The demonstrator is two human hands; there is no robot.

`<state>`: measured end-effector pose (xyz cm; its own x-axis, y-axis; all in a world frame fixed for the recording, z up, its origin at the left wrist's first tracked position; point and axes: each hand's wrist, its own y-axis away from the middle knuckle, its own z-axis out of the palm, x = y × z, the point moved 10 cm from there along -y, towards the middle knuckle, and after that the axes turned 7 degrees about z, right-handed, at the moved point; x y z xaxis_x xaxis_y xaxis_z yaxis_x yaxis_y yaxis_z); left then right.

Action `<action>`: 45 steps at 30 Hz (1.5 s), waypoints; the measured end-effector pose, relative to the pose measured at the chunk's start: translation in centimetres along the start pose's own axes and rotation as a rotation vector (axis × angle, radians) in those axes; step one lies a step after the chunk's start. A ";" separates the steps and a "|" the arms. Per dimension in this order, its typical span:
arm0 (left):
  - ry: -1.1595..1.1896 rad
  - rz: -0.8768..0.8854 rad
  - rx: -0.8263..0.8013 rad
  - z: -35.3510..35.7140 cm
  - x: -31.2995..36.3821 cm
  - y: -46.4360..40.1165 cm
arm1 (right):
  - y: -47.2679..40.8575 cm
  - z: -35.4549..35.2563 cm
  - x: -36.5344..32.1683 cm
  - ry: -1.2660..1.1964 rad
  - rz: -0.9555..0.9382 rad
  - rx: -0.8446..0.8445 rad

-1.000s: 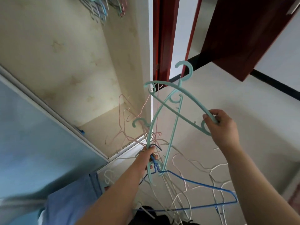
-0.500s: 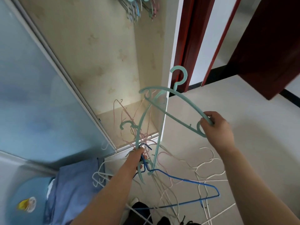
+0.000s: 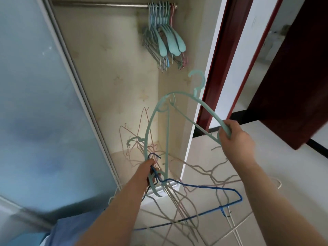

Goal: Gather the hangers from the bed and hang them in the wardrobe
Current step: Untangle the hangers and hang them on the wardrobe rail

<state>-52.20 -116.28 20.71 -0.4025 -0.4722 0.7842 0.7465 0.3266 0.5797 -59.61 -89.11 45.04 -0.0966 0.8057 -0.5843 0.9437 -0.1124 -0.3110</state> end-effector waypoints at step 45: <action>0.294 0.046 0.057 -2.2 20.6 -18.4 | -27.7 11.7 -32.5 0.082 -0.192 0.040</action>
<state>-73.03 -133.80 25.67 -0.1921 -0.6698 0.7172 0.7260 0.3948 0.5631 -86.37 -118.98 63.85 -0.2459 0.8590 -0.4490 0.8972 0.0264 -0.4409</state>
